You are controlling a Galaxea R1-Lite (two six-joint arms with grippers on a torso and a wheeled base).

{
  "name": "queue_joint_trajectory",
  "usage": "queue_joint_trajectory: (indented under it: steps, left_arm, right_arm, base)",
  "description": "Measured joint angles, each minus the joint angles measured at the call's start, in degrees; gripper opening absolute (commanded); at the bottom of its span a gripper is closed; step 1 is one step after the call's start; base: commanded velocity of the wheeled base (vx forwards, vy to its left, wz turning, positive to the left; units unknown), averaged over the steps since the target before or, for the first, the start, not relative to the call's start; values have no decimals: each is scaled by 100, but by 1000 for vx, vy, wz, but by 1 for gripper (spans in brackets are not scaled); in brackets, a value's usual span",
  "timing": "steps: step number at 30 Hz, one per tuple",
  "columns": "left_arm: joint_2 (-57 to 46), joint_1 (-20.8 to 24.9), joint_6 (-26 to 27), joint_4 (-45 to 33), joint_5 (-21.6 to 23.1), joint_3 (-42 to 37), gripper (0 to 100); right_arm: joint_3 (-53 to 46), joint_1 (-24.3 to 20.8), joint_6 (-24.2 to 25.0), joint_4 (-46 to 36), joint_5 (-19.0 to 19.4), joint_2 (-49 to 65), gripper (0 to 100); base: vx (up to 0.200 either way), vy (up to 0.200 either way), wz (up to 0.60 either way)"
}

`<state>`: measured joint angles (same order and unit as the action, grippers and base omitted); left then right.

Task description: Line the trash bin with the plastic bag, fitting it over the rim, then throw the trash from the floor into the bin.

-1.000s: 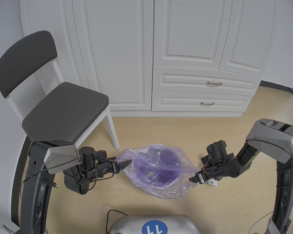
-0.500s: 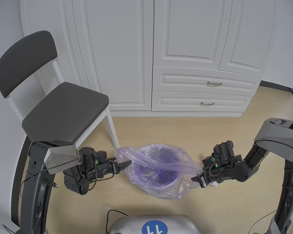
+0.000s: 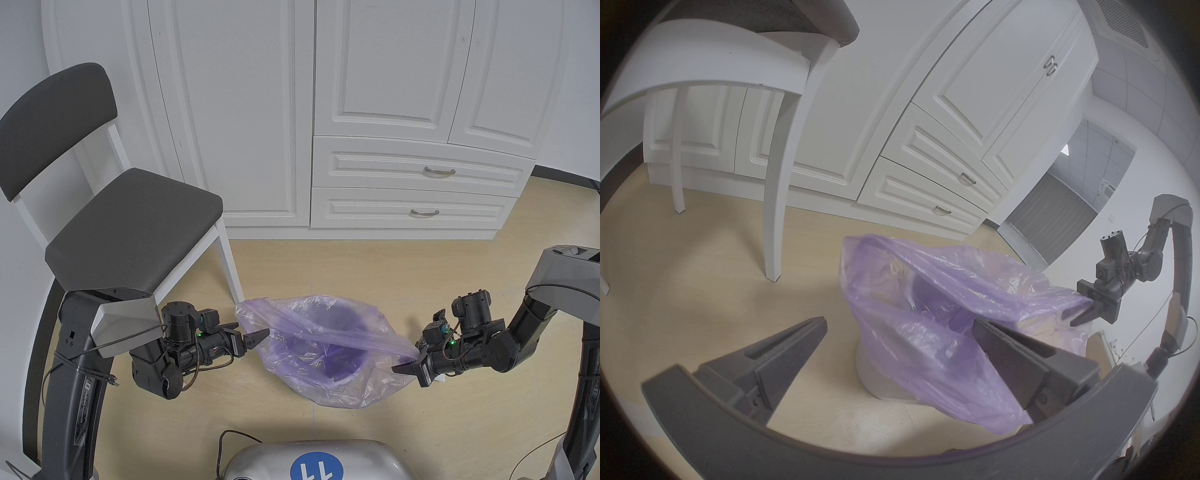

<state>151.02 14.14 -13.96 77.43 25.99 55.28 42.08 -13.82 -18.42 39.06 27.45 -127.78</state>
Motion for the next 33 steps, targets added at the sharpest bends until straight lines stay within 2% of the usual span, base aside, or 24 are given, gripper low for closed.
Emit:
queue_joint_trajectory:
  steps: [6,10,18,21,23,27,31,33]
  left_arm:
    - [6,-9,0,5,-5,4,100]
    - [11,-9,2,5,-5,9,100]
    - [30,-11,11,-226,-10,59,100]
    - [26,-17,13,-567,-68,139,100]
    - [13,-22,15,-920,-205,224,100]
    - [-46,-23,44,-1501,-717,413,100]
    - [-118,-20,195,-1569,-834,508,100]
    - [-145,-20,213,-1574,-837,527,100]
  right_arm:
    - [-156,132,-158,178,90,90,100]
    - [-291,233,-172,712,451,144,100]
    - [-521,499,283,1515,2022,63,100]
    - [-553,669,414,1770,2665,-11,100]
    - [-568,794,466,1915,2920,-72,100]
    - [-557,989,545,2115,3082,-194,100]
    - [-474,1063,808,2236,3044,-256,100]
    - [-444,1045,903,2317,2868,-256,100]
  base:
    - [0,0,0]
    - [0,0,0]
    - [0,0,0]
    - [0,0,0]
    - [0,0,0]
    - [0,0,0]
    - [0,0,0]
    - [0,0,0]
